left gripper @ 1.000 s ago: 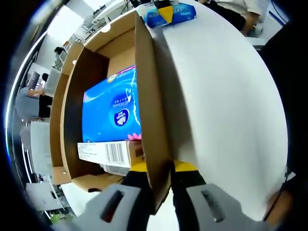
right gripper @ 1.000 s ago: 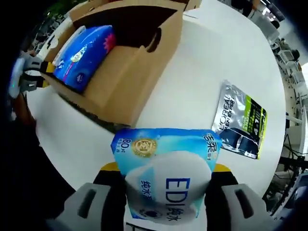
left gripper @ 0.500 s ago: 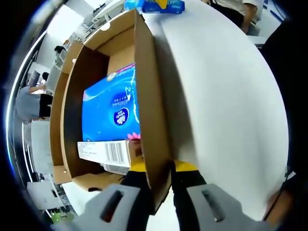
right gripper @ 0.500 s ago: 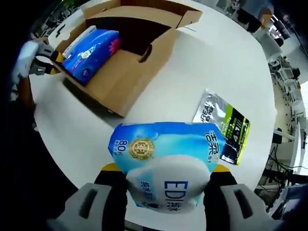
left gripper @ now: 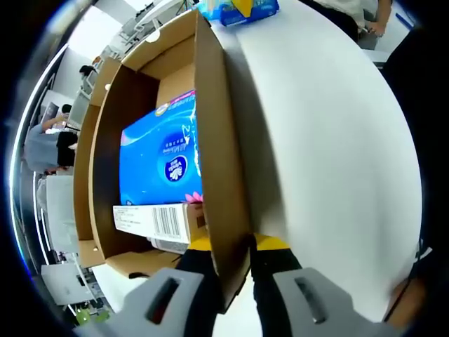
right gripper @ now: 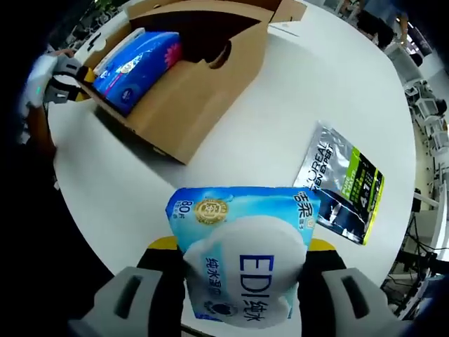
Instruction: Operate the shoe box by opening the lid, removing the specified soft item, and placing it in the target area until the item is outside and the box remains undamaged.
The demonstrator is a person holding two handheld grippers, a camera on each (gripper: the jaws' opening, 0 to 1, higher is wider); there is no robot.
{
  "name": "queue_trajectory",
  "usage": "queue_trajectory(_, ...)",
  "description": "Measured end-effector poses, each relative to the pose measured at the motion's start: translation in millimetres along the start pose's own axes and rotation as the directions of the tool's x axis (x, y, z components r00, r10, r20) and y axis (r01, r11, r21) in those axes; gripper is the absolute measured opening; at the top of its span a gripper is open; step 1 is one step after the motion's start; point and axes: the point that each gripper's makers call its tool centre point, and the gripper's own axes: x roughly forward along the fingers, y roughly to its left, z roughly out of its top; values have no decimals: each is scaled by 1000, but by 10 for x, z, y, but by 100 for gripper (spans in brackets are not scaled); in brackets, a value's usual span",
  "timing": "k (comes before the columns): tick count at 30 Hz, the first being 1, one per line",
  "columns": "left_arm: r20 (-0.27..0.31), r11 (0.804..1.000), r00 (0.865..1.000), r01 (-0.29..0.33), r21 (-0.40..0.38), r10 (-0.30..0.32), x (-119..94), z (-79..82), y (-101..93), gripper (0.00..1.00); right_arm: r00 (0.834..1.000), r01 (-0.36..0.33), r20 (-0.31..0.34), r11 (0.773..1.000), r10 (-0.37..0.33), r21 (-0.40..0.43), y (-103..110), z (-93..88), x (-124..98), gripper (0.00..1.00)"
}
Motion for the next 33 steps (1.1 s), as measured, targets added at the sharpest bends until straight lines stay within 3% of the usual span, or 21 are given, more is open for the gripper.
queue_trajectory(6, 0, 1000, 1000, 0, 1, 0, -3, 1, -3, 13, 999, -33, -21, 999, 32, -23, 135, -32, 134, 65)
queue_trajectory(11, 0, 1000, 1000, 0, 1, 0, -5, 4, -6, 13, 999, -31, -15, 998, 30, -54, 162, -69, 63, 70)
queue_trajectory(18, -1, 1000, 1000, -2, 1, 2, -8, 7, -6, 13, 999, -17, -45, 999, 14, -51, 143, -305, 94, 79)
queue_trajectory(33, -2, 1000, 1000, -3, 1, 3, -6, 11, -5, 13, 998, -20, -55, 997, 16, -79, 101, -275, 240, 70)
